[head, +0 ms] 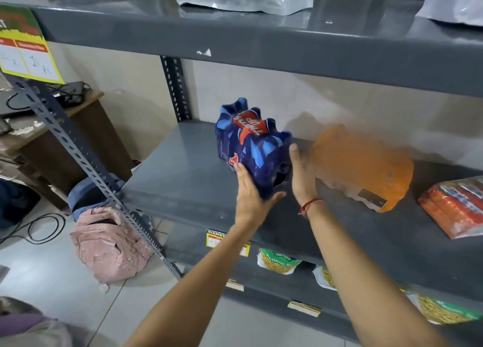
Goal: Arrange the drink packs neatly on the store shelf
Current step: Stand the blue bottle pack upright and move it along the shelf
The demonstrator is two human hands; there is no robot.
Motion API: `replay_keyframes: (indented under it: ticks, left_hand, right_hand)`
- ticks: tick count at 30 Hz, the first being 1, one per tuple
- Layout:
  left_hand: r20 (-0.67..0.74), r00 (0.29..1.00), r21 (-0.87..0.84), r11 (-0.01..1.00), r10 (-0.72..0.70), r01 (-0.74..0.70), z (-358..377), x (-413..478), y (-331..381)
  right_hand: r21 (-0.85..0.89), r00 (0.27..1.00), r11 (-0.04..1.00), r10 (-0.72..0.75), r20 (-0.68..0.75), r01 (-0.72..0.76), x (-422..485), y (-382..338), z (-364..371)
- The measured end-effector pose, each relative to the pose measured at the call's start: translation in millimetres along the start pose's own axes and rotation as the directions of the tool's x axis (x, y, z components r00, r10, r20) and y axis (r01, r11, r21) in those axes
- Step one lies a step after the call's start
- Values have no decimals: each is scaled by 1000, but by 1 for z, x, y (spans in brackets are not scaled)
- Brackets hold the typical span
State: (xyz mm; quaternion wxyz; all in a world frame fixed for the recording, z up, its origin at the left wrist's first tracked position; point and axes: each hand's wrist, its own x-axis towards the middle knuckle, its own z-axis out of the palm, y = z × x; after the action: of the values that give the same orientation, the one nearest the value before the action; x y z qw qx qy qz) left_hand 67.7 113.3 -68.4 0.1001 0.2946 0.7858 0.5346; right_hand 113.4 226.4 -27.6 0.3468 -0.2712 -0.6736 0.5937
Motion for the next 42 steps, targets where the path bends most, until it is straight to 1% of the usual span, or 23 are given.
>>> replay_keyframes:
  ticks: [2,4,6,8,10,11,12,13,14,15,16,17,18,19,21,23,24,26,29,32,35,39,42]
  left_hand:
    - [5,999,-26,999,45,-45,-28,8,-15]
    - [67,991,45,992,116,-119,-58,19,-31]
    - [100,987,118,984,122,-133,-87,30,-45]
    - [51,994,148,984,92,-99,-111,39,-59]
    - [-81,996,151,988,20,-7,-126,42,-69]
    - [-129,992,147,989,-10,30,-129,41,-71]
    - [-141,990,139,990,-9,29,-129,38,-70]
    - [-115,993,120,993,18,-4,-127,34,-67]
    - [-73,996,79,996,48,-42,-123,31,-62]
    - [-35,997,24,998,67,-66,-118,29,-56]
    - [-10,998,-34,997,66,-67,-113,29,-51]
    - [3,998,-76,996,56,-55,-108,31,-46]
    - [2,999,-97,994,46,-46,-105,34,-43]
    - [-11,999,-90,995,39,-40,-101,37,-41]
    - [-30,999,-52,998,31,-32,-99,44,-38]
    - [-11,999,-19,999,32,-32,-101,51,-39]
    - [5,1000,-2,1000,25,-25,-103,55,-40]
    - [29,1000,19,1000,-10,9,-105,61,-44]
    - [36,997,-27,997,-74,75,-110,67,-50]
    - [62,996,-65,995,-70,74,-121,72,-56]
    - [98,993,-79,994,-66,74,-135,74,-63]
    - [86,995,-113,991,-55,65,-147,59,-73]
    - [100,993,-117,990,-64,76,-157,45,-79]
  right_hand:
    - [-43,999,998,-46,-16,45,-25,8,13]
    - [-25,996,997,-75,-52,74,-53,8,32]
    - [28,995,995,-94,-37,95,-76,11,57]
    - [46,996,997,-61,62,58,-94,12,79]
    - [-71,983,996,-46,178,60,-102,12,93]
    - [-139,977,984,-77,201,107,-101,11,94]
    - [-196,975,966,-136,176,171,-97,10,91]
    - [-246,974,944,-202,101,221,-90,8,85]
    - [-292,968,926,-252,-11,238,-82,6,77]
    - [-334,953,917,-275,-130,219,-72,4,66]
    - [-359,936,917,-268,-230,174,-62,4,54]
    - [-364,930,923,-235,-283,122,-52,4,42]
    - [-362,941,930,-181,-286,69,-41,4,30]
    - [-364,961,931,-118,-249,20,-30,5,21]
    - [-369,993,929,-4,-117,-40,-8,3,7]
    - [-317,997,946,71,2,-67,8,0,2]
    - [-288,994,954,103,31,-89,12,-1,2]
    - [-249,988,959,150,33,-137,14,1,5]
    - [-296,994,950,99,-33,-105,1,10,13]
    - [-377,997,925,15,-75,-42,-15,11,22]
    - [-390,995,921,-39,-92,0,-31,9,30]
    - [-426,990,905,-72,-122,13,-56,9,42]
    - [-414,990,910,-73,-123,15,-71,8,49]
